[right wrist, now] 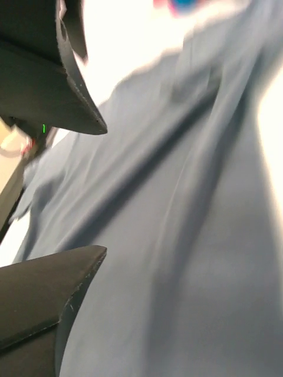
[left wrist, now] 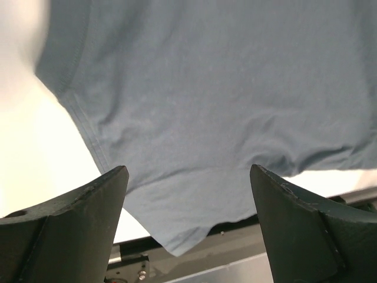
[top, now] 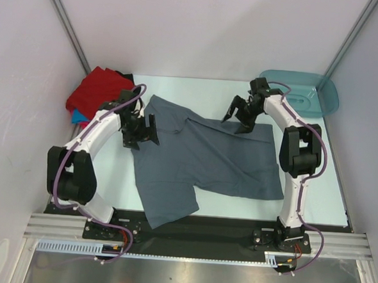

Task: Fold and stack the t-shirts
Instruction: Fold the tshirt

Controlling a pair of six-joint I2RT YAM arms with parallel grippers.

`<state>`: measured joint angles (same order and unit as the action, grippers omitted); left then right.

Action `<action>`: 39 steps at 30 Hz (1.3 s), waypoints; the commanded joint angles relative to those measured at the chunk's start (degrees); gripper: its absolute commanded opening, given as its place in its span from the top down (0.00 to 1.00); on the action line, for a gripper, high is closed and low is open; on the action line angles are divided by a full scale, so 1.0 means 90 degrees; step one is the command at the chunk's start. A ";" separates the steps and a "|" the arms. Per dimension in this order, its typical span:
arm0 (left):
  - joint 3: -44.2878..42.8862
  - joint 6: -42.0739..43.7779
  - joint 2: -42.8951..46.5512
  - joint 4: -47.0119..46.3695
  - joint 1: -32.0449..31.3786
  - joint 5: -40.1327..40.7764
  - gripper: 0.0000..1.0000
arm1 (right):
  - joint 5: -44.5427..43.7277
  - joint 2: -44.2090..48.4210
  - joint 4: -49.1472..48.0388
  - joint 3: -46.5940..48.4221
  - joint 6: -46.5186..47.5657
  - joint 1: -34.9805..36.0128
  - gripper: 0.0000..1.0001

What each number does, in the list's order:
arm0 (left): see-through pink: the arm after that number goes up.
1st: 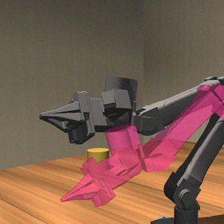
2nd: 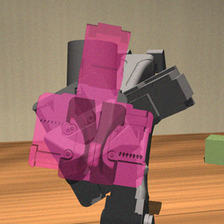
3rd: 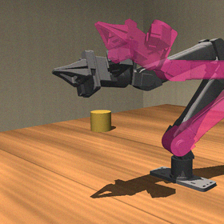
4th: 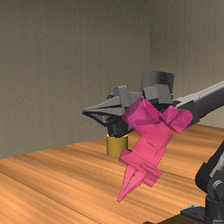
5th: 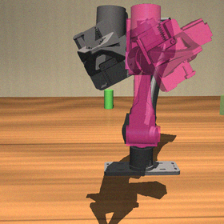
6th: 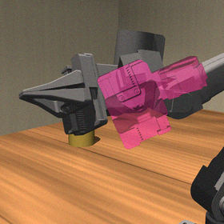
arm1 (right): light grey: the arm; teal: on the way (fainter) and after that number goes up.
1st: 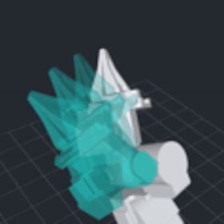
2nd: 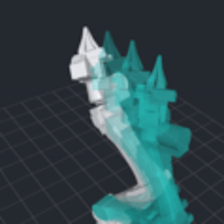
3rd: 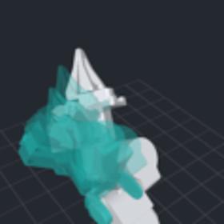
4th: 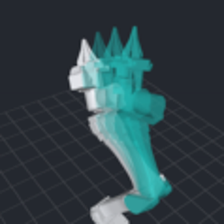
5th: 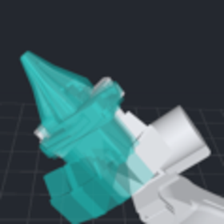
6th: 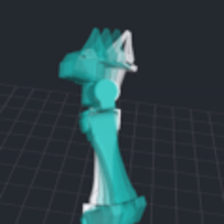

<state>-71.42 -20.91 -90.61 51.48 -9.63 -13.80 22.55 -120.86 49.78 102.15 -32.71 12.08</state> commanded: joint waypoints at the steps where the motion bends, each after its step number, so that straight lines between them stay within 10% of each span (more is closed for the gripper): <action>1: -0.0336 0.0067 -0.0059 -0.0192 -0.0034 0.0400 0.09 | 0.1691 -0.0223 -0.1272 0.0651 -0.0846 -0.0004 0.18; 21: -0.1469 -0.0206 -0.0460 -0.0095 -0.0034 0.1524 0.08 | 0.3687 -0.0946 -0.5714 0.0106 -0.4675 0.1246 0.26; 39: -0.1108 -0.0401 -0.0566 -0.1218 0.0132 0.0460 0.06 | 0.2828 -0.1874 -0.3278 0.1413 -0.3126 0.1686 0.27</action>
<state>-81.97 -23.07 -94.72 46.28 -8.95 -4.38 49.28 -138.61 14.87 110.37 -66.04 26.89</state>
